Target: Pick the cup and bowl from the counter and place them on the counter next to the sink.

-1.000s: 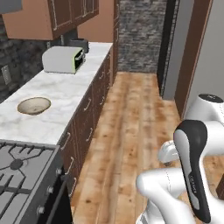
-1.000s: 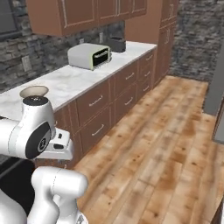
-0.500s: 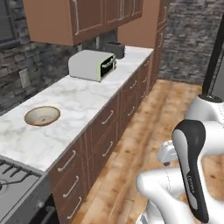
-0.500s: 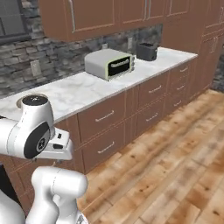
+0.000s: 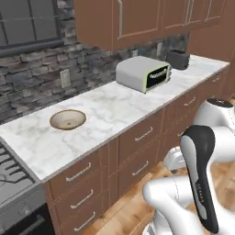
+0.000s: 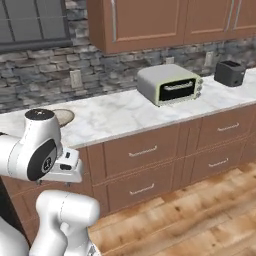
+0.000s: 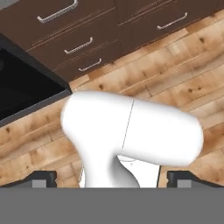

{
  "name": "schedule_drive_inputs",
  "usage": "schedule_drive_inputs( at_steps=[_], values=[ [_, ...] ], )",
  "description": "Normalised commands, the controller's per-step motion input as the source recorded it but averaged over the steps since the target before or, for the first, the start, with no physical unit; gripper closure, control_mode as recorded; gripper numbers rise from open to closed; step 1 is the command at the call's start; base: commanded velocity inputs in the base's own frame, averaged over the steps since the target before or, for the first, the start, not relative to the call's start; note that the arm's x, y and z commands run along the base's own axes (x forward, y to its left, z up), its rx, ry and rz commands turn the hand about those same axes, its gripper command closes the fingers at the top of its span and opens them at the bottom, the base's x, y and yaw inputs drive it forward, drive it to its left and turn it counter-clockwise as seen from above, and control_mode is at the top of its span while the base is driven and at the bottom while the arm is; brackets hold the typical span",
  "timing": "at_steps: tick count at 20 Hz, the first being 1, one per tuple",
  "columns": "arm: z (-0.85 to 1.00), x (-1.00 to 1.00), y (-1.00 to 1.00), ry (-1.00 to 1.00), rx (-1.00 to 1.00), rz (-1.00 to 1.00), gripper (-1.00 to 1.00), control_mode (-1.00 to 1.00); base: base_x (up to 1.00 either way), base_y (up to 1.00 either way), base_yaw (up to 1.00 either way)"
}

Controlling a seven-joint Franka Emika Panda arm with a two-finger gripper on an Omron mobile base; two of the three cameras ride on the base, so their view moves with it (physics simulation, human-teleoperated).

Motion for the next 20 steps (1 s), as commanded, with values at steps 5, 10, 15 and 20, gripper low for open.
schedule_drive_inputs(
  at_steps=[5, 10, 15, 20],
  values=[
    [0.00, 0.00, 0.00, 0.00, 0.00, 0.00, -1.00, 1.00, 0.37, -0.19, 0.61],
    [0.00, 0.00, 0.00, 0.00, 0.00, 0.00, -1.00, 1.00, 0.48, -0.06, 0.61],
    [0.00, 0.00, 0.00, 0.00, 0.00, 0.00, -1.00, 1.00, 0.55, -0.10, 0.43],
    [0.00, 0.00, 0.00, 0.00, 0.00, 0.00, -1.00, 1.00, 0.79, -0.22, 0.17]
  ],
)
